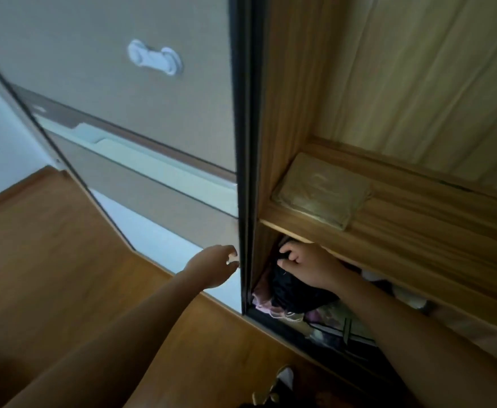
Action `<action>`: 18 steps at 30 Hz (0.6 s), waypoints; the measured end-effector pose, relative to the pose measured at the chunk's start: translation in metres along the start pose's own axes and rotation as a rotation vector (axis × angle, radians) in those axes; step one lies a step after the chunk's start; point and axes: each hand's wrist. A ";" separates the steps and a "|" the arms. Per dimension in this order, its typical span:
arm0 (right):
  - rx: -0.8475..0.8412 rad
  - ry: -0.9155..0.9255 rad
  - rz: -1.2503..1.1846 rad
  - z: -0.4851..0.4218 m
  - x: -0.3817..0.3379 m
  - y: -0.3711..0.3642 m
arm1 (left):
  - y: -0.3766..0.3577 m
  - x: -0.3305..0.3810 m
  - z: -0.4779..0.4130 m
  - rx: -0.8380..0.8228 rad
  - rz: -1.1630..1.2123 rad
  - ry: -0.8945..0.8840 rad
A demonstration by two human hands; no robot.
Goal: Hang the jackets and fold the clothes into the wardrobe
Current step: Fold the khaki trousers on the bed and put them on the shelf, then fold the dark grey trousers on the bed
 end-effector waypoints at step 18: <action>-0.474 0.563 0.530 0.001 -0.350 -0.261 | -0.029 -0.286 0.377 0.135 0.283 0.868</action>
Point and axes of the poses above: each hand's wrist, its own z-axis away from the middle knuckle, its own y-axis out of the back of the hand, x = y × z, and after that the axes turned 5 degrees about -z, right-handed
